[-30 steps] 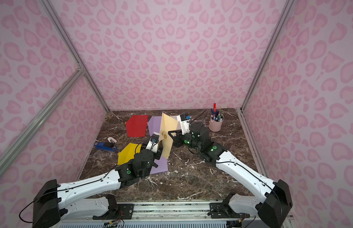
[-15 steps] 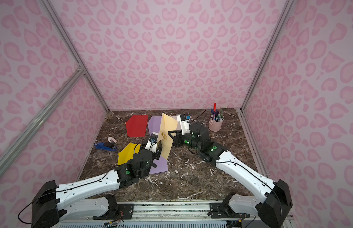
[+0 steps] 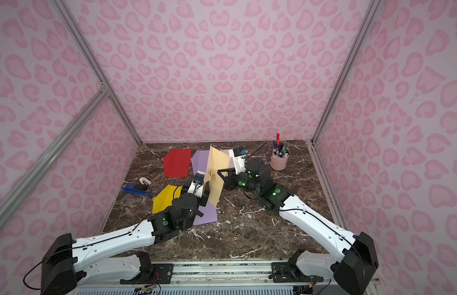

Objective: Open the envelope
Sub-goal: Open the envelope flap on the envelope.

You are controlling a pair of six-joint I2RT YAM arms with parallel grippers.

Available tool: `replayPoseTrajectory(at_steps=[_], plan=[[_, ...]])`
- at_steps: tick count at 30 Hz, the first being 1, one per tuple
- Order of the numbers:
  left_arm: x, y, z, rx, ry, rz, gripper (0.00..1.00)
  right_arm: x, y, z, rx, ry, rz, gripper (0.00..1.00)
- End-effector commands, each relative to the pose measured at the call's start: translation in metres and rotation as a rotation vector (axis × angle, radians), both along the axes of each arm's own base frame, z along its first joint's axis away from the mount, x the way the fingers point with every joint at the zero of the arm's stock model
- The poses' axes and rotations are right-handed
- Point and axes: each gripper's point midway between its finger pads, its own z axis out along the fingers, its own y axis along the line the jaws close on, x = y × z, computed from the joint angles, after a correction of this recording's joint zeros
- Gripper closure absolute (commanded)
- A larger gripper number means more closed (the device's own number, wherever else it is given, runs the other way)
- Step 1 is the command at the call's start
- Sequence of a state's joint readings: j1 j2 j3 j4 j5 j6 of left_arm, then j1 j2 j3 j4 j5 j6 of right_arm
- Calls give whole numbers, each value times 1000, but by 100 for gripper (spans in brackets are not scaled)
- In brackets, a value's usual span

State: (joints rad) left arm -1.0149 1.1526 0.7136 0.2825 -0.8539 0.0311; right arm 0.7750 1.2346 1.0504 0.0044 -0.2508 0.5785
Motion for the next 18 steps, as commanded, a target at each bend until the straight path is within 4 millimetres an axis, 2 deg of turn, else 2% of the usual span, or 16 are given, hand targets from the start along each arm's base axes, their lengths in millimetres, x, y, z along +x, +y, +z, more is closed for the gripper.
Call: replayPoseTrajectory(at_steps=[1, 13, 18], plan=[[2, 2, 6, -27, -16, 19, 42, -4, 2, -2, -6, 7, 26, 100], [3, 16, 8, -75, -13, 24, 40, -5, 3, -3, -7, 9, 32, 100], [7, 30, 7, -96, -4, 56, 39, -8, 4, 0, 0, 5, 46, 100]])
